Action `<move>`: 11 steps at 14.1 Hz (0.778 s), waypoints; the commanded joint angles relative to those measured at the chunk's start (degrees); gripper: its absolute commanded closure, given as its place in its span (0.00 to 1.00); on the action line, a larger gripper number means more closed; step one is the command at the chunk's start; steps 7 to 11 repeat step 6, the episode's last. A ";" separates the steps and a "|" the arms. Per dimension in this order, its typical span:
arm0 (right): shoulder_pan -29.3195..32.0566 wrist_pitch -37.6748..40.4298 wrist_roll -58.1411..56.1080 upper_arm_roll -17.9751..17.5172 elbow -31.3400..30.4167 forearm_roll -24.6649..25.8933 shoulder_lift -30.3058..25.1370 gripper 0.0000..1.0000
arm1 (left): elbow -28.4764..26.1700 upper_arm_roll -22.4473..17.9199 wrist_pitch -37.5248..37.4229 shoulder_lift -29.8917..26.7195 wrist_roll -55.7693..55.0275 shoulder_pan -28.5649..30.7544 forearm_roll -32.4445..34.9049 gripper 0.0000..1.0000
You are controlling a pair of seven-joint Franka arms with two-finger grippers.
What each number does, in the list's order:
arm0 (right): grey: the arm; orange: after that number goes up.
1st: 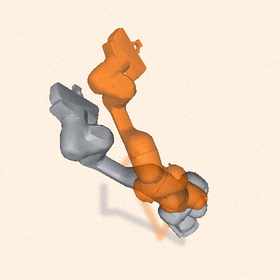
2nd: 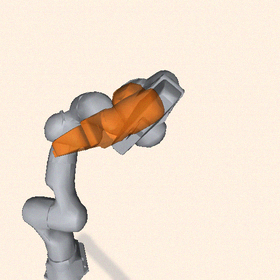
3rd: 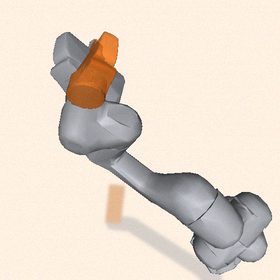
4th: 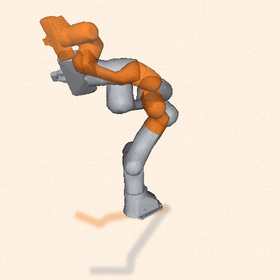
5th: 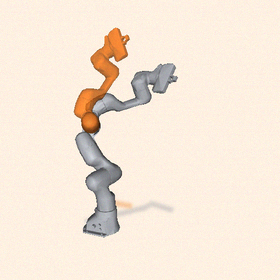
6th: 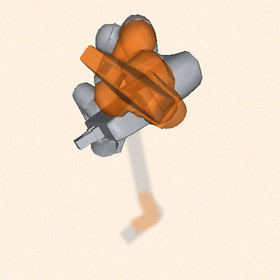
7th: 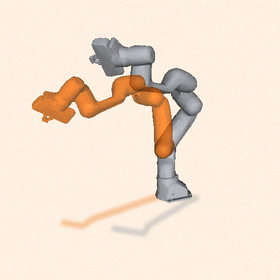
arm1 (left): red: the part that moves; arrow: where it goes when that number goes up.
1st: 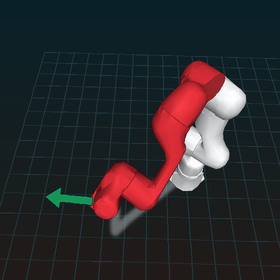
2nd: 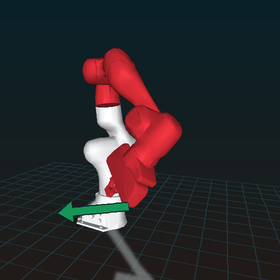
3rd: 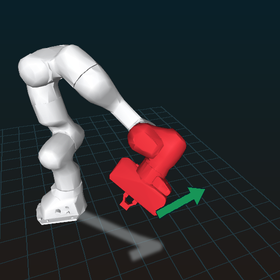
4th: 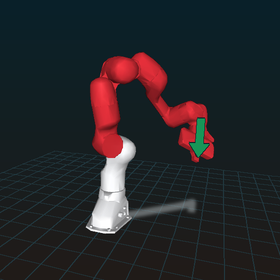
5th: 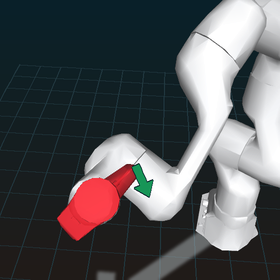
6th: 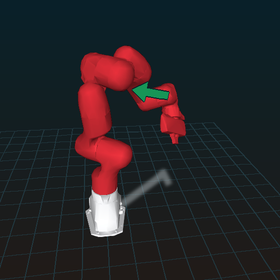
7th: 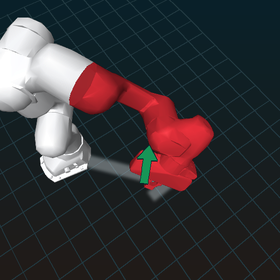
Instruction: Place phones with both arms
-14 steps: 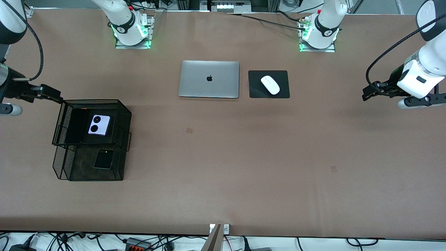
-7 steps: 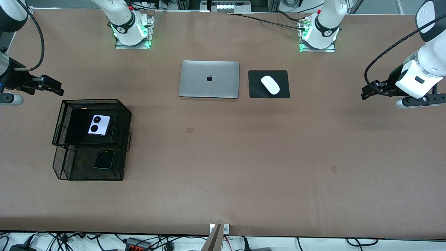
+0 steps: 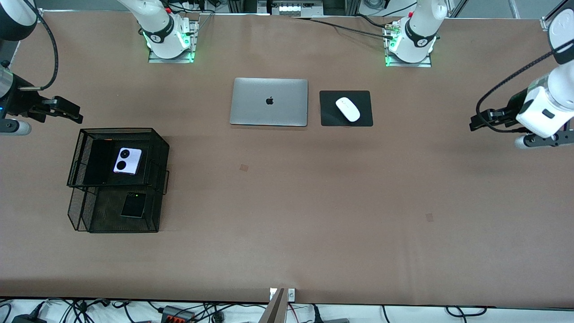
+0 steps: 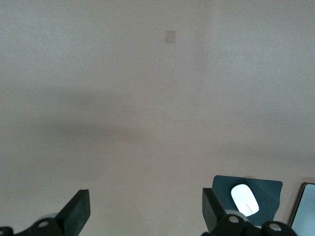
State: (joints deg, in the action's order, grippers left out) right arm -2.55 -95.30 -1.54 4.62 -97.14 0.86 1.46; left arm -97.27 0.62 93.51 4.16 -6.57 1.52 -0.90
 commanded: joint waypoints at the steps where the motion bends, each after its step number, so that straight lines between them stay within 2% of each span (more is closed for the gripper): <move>1: -0.09 -1.12 0.57 -0.49 -2.09 0.55 -1.63 0.00 | 2.61 -0.09 -1.85 1.73 1.30 0.41 -0.77 0.00; 11: -0.09 -1.21 0.39 -0.49 -2.09 0.55 -1.63 0.00 | 2.08 0.35 -1.58 1.55 1.39 1.38 -0.86 0.00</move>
